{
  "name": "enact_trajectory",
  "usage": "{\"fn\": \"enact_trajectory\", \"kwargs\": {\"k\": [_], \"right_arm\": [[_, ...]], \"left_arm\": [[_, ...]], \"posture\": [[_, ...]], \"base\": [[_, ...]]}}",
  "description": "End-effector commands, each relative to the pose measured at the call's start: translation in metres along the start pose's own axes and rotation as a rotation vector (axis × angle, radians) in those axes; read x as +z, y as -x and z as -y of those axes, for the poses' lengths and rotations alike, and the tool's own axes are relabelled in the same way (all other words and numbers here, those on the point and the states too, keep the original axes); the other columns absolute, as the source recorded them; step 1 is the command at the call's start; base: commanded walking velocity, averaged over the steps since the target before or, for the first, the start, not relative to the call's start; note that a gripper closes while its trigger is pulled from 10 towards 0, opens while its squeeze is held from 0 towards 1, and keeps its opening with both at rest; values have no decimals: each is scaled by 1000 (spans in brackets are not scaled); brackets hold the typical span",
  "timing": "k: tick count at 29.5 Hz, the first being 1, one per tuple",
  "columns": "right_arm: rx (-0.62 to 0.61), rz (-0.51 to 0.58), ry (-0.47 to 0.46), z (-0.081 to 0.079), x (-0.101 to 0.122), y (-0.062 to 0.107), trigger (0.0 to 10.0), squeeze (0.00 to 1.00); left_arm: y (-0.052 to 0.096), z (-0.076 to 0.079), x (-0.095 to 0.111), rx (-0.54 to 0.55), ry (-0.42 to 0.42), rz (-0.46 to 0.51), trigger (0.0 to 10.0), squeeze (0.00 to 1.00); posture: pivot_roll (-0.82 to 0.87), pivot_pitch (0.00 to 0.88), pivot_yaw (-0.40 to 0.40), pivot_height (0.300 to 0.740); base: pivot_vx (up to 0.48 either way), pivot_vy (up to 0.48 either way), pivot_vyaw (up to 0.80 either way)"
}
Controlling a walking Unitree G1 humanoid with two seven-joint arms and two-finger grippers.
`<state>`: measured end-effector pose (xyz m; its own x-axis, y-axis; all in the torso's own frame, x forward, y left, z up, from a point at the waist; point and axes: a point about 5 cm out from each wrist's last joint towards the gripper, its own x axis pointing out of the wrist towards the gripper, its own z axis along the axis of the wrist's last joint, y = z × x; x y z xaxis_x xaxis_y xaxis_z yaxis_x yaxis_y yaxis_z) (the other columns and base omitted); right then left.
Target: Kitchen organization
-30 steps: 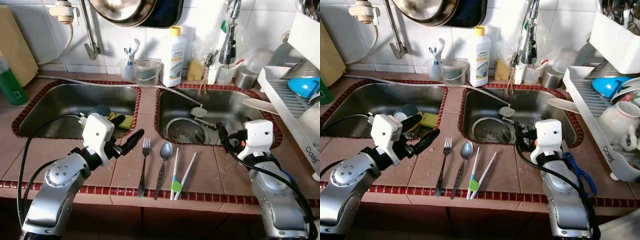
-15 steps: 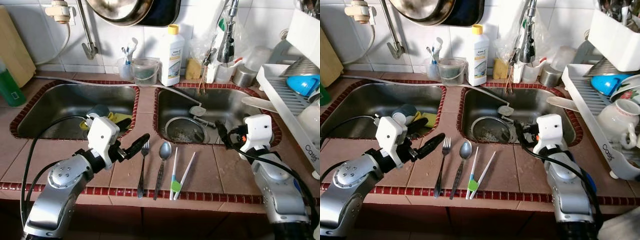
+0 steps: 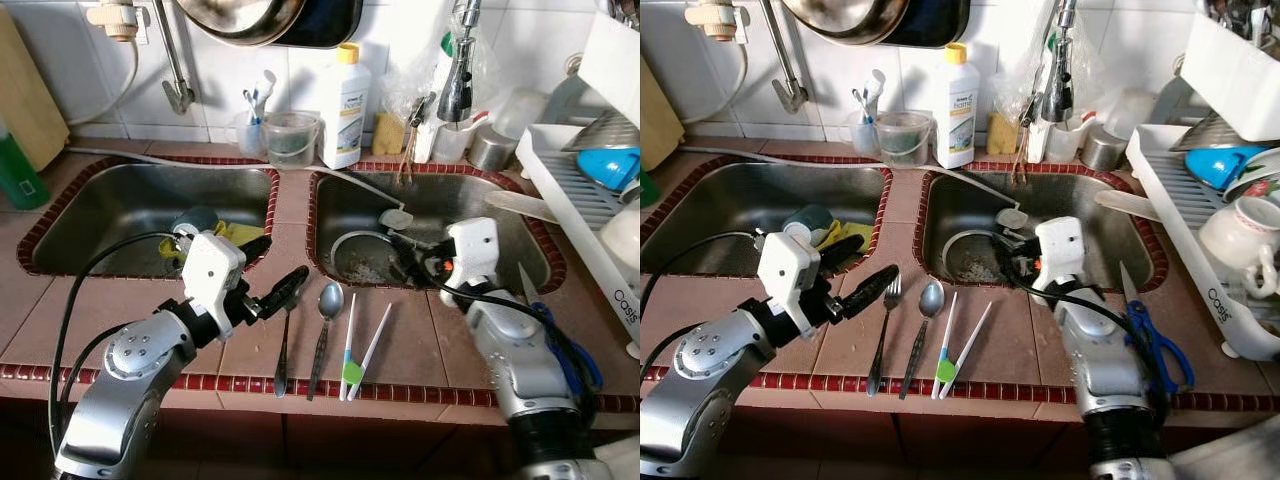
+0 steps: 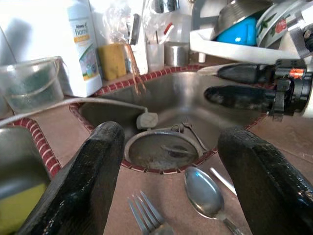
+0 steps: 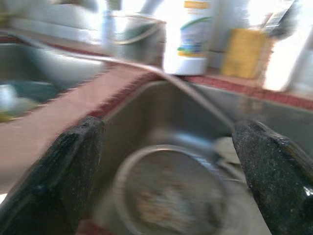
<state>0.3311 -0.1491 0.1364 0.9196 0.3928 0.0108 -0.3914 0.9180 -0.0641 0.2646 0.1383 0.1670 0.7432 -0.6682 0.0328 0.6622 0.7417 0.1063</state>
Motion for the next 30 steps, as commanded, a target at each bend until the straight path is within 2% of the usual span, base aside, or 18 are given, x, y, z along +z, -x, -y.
{"fn": "enact_trajectory", "kwargs": {"k": [1,3,7,13,17,26,30], "right_arm": [[54,24,-32,-6,7,-4,10000,0],[117,38,-47,-18,8,-7,10000,0],[188,45,-92,-31,10,-12,10000,0],[271,23,-153,-43,5,-14,10000,0],[332,-1,-237,-52,2,-14,10000,0],[429,-74,-345,-68,-1,-11,10000,0],[426,-87,-322,-69,-6,-8,10000,0]], "left_arm": [[1,1,4,1,-5,5,10000,0],[1,1,4,6,0,7,10000,0],[2,2,5,4,5,6,10000,0],[5,10,8,-40,16,4,10000,0],[8,13,6,-42,20,-9,10000,0],[13,16,6,-34,33,-21,10000,0],[14,17,6,-28,41,-26,10000,0]], "posture": [[-12,84,-1,740],[-12,85,1,740],[-9,91,3,740],[0,105,1,740],[8,120,-4,740],[15,141,-10,740],[18,147,-14,740]], "base": [[0,0,0],[0,0,0],[0,0,0],[0,0,0],[0,0,0],[0,0,0],[0,0,0]]}}
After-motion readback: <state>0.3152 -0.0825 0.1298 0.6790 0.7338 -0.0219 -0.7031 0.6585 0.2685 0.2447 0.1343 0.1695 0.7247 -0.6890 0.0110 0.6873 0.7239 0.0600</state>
